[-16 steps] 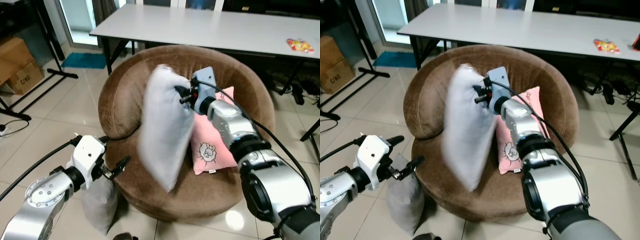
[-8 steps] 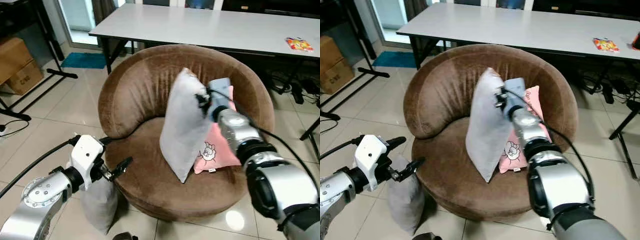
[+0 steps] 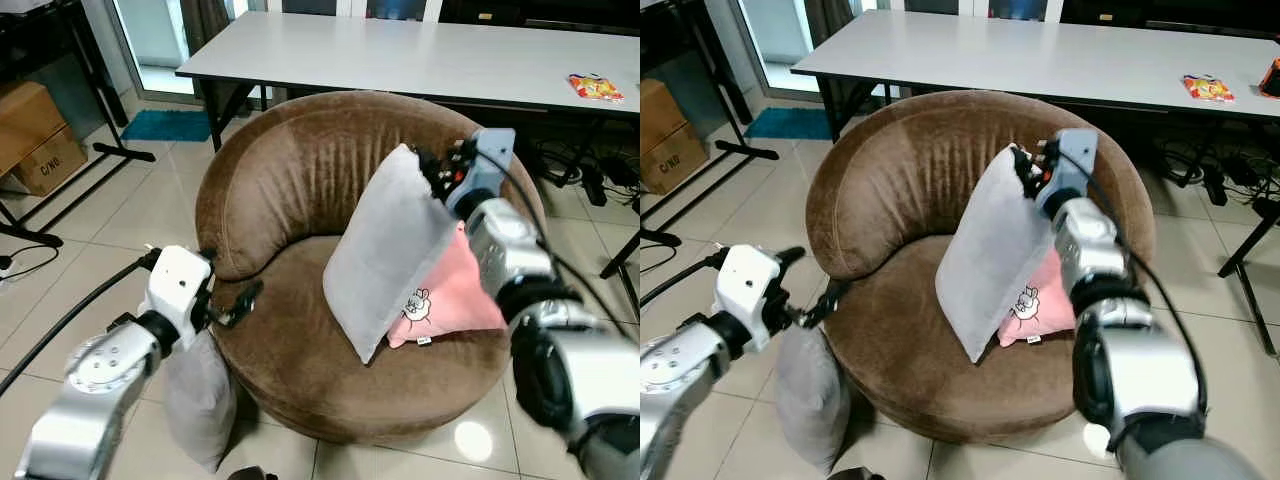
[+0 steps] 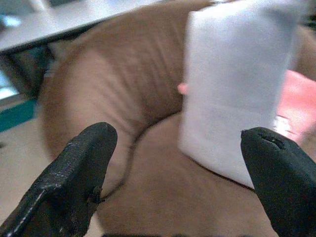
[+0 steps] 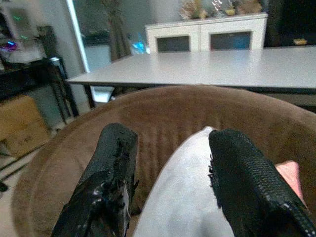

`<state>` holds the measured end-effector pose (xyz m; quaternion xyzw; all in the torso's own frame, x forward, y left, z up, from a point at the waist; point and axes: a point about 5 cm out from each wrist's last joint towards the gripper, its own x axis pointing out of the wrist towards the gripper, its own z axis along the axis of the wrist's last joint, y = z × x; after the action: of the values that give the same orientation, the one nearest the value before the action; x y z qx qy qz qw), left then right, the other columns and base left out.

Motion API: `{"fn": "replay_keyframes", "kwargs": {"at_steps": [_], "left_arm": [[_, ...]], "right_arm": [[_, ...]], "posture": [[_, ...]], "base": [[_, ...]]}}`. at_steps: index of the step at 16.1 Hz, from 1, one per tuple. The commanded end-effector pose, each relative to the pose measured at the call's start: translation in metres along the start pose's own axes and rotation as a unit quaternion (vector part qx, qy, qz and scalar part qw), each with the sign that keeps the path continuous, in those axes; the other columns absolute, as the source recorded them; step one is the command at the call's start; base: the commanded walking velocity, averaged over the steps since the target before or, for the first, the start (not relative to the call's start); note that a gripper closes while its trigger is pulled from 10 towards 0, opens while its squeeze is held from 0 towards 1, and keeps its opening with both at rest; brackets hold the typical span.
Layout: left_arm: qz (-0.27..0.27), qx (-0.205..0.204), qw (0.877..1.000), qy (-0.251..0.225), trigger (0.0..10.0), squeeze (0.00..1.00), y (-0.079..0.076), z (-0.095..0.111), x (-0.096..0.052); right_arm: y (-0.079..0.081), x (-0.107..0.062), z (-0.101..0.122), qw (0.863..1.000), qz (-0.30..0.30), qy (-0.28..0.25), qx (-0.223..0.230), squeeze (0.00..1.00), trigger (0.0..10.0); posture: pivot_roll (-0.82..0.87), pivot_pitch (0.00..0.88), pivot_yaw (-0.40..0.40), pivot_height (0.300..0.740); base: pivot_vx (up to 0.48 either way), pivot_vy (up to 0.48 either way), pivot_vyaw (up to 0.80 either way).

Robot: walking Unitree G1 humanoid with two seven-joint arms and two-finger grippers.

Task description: Move the pillow to the sofa from floor

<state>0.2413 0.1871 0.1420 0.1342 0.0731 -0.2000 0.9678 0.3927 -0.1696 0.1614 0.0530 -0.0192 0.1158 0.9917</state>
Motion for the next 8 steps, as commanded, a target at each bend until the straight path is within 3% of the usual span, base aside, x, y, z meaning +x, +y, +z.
{"fn": "replay_keyframes", "kwargs": {"at_steps": [1,2,4,5,8], "left_arm": [[0.03,0.009,1.0,0.003,10.0,0.0,0.005,-0.001,0.0],[0.05,-0.004,0.999,-0.002,10.0,0.0,0.006,-0.002,0.001],[0.1,-0.004,0.995,-0.02,10.0,0.0,0.007,0.001,0.001],[0.111,-0.002,0.993,-0.026,10.0,0.0,0.006,0.003,0.0],[0.128,-0.013,0.991,-0.034,10.0,0.0,0.006,0.006,-0.003]], "right_arm": [[0.003,-0.001,-0.001,1.0,0.009,-0.001,0.005,0.0,10.0],[0.006,-0.006,-0.007,1.0,0.01,-0.002,0.013,0.0,10.0],[0.016,-0.039,-0.024,1.0,0.006,0.001,0.013,0.0,10.0],[0.019,-0.057,-0.03,1.0,-0.009,0.006,0.011,0.0,10.0],[0.029,-0.092,-0.039,0.997,-0.067,0.014,0.031,0.0,10.0]], "posture": [[0.01,0.0,0.031,0.74],[0.01,0.0,0.031,0.74],[0.0,0.0,0.024,0.74],[-0.01,0.0,0.027,0.74],[-0.03,0.0,0.037,0.74]], "base": [[0.0,0.0,0.0],[0.0,0.0,0.0],[0.0,0.0,0.0],[0.0,0.0,0.0],[0.0,0.0,0.0]]}}
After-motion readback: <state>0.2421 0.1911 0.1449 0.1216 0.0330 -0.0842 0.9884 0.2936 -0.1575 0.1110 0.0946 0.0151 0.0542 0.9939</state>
